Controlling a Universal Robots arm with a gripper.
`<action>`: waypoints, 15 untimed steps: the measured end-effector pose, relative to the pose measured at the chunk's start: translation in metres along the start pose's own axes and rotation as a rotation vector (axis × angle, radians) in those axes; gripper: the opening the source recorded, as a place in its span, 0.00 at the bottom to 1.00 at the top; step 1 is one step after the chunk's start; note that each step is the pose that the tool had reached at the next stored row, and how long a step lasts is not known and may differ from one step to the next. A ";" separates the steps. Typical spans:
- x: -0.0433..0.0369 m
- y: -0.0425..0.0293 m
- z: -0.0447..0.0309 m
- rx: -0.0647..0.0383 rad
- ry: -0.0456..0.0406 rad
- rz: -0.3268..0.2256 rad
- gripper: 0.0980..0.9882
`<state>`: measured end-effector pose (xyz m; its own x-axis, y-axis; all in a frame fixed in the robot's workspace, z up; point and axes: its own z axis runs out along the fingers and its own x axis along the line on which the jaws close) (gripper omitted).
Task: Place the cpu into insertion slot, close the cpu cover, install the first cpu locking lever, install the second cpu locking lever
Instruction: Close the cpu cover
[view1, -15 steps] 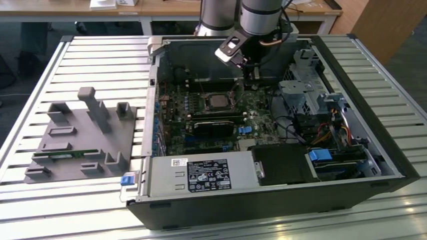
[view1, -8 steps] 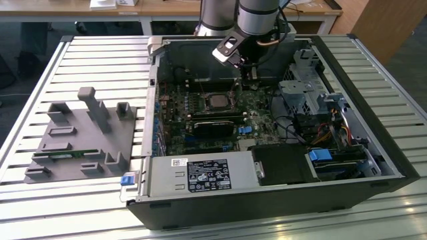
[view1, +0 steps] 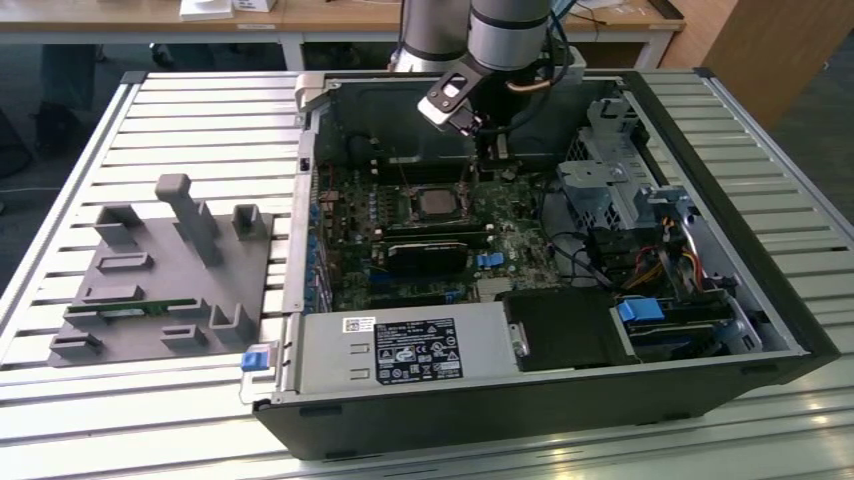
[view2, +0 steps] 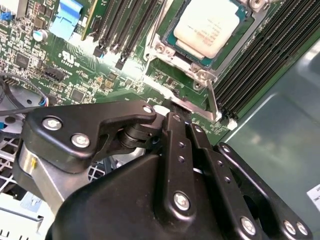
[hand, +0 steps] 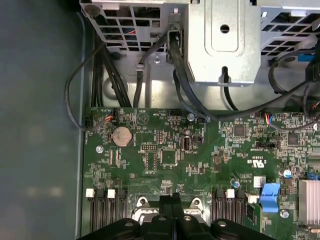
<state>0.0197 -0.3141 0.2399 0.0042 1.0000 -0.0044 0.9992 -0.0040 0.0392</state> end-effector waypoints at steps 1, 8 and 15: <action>0.0000 -0.0008 0.0000 0.000 0.0000 0.000 0.01; 0.0000 -0.0087 0.0000 0.000 -0.0001 0.000 0.01; 0.0000 -0.0172 0.0009 0.000 0.0002 0.000 0.01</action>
<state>0.0026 -0.3140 0.2383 0.0042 1.0000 -0.0041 0.9992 -0.0040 0.0393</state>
